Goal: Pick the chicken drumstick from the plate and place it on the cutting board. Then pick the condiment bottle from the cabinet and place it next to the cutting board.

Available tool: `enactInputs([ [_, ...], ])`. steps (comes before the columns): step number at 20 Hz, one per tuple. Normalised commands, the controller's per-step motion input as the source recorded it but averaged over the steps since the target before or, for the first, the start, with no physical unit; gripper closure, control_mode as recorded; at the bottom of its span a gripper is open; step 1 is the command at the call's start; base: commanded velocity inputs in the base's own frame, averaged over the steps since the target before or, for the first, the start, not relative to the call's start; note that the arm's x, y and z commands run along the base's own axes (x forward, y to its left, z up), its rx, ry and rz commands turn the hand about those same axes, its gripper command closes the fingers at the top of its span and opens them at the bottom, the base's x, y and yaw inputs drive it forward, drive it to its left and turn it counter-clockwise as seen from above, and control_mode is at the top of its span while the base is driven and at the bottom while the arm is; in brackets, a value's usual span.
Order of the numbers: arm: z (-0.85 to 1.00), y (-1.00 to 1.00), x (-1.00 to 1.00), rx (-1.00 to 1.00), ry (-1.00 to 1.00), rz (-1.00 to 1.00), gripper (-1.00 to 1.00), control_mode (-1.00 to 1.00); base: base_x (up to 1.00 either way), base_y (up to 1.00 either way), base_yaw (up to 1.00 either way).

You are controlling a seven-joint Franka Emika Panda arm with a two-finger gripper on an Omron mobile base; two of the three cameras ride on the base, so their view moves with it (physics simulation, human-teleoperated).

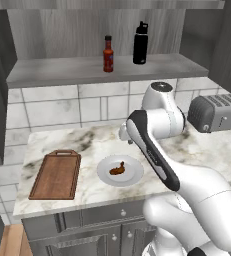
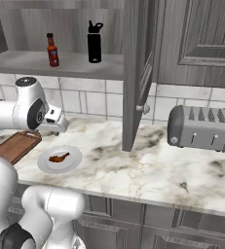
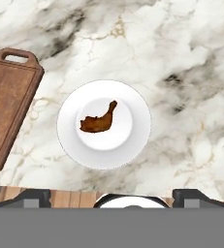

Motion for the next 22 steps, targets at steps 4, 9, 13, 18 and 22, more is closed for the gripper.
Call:
enactInputs([
  [4,-0.03,0.05,0.16,0.0,0.0,0.0,-1.0,-1.0,0.0,0.0,0.0],
  [9,-0.03,0.01,0.14,0.0,-0.02,0.0,-1.0,-1.0,0.0,0.0,0.0],
  [13,-0.19,0.02,0.02,0.0,0.0,-0.01,-1.0,-1.0,0.0,0.0,0.0],
  [18,-0.27,0.08,0.0,0.0,0.0,-0.01,-1.0,-1.0,0.0,0.0,0.0],
  [22,-0.33,0.08,0.0,0.0,0.0,-0.01,-1.0,-1.0,0.0,0.0,0.0],
])
